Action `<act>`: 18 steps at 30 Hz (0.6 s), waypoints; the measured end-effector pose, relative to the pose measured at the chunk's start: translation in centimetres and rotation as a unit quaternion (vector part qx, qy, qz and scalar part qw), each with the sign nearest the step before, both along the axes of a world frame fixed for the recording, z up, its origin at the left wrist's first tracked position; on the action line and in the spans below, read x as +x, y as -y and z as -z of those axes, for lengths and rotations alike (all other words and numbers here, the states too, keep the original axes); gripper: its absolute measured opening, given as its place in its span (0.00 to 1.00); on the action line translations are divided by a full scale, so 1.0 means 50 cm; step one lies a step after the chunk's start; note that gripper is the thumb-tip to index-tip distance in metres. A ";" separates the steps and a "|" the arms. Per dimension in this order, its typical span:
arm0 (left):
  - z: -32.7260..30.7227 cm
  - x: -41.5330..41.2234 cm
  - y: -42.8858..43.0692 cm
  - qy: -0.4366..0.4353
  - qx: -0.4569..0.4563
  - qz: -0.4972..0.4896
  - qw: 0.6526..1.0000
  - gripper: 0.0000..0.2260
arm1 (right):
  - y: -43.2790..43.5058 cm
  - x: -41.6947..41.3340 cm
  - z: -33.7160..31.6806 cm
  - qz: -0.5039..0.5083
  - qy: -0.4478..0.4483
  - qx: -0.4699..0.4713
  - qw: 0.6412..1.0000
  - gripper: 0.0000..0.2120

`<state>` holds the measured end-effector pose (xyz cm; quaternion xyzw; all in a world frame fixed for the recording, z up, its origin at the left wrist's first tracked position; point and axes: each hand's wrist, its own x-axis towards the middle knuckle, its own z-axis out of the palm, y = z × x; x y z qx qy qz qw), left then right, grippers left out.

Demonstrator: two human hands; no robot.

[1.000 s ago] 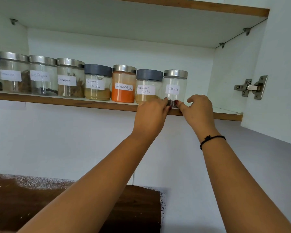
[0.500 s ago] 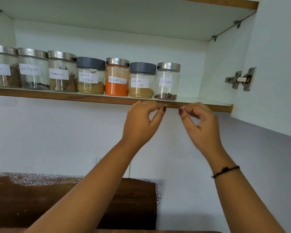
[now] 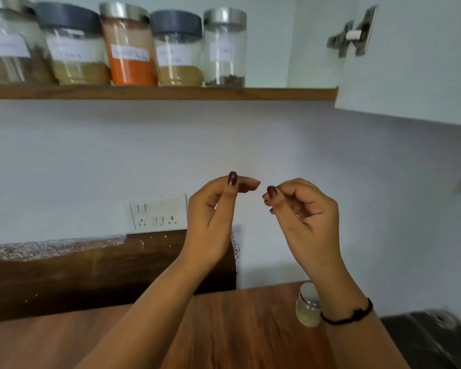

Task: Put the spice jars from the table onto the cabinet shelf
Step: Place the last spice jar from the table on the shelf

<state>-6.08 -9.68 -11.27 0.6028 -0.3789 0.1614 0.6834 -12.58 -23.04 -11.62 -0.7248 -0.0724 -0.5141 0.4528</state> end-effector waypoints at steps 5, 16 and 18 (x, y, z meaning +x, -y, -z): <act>0.076 -0.038 0.008 -0.050 -0.022 0.019 0.998 0.19 | -0.003 -0.042 0.073 0.009 -0.006 0.043 0.999 0.12; 0.253 -0.089 0.025 -0.154 0.055 0.014 0.986 0.15 | 0.000 -0.117 0.254 0.042 -0.117 0.128 0.984 0.12; 0.277 -0.094 0.027 -0.169 0.063 0.019 0.983 0.14 | -0.001 -0.126 0.278 0.054 -0.127 0.137 0.981 0.13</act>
